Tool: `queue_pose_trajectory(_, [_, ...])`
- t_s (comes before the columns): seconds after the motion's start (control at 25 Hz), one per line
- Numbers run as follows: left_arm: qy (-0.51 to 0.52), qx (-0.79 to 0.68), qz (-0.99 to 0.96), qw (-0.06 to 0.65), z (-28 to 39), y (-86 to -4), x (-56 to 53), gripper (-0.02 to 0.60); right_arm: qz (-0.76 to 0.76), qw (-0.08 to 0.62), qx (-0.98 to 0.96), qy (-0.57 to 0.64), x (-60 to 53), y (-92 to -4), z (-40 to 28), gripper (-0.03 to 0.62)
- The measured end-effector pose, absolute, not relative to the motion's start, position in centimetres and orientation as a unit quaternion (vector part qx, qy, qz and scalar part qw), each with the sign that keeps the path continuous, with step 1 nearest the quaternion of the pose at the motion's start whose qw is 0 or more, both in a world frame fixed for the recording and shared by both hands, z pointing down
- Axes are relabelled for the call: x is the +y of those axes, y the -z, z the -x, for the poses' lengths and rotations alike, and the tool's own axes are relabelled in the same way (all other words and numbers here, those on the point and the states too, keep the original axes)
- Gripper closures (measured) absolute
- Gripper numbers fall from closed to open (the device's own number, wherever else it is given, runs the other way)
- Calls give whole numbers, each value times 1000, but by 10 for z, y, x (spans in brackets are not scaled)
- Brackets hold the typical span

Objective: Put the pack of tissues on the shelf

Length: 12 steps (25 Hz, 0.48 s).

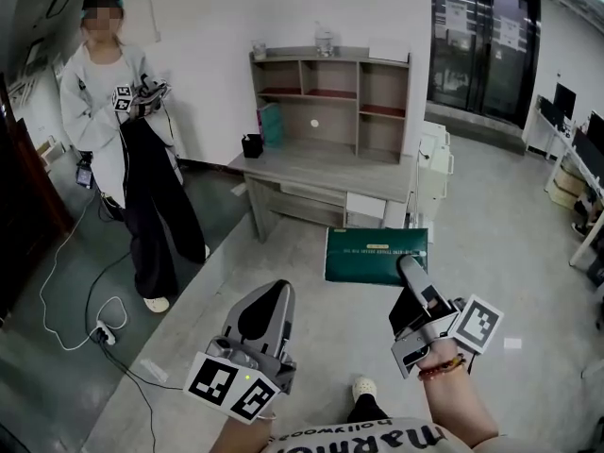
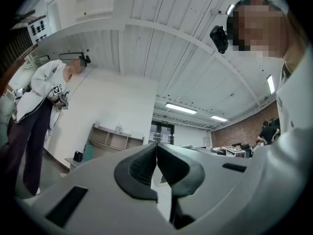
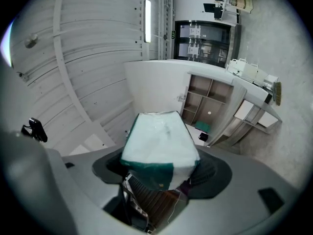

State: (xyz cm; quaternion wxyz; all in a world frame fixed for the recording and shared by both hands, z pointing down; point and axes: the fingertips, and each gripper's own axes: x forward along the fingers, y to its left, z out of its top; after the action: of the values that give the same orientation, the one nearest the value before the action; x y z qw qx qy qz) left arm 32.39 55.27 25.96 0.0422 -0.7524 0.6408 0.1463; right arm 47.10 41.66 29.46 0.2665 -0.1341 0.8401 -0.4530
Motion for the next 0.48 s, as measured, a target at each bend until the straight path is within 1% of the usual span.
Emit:
queue_pose_trajectory(0.16, [-140, 641, 754, 31, -328, -271, 540, 563, 138, 269, 827, 475, 401, -309, -474, 240])
queue_pose_trajectory(0.48, [-130, 651, 748, 2, -273, -295, 470, 563, 154, 243, 821, 493, 319, -335, -425, 240])
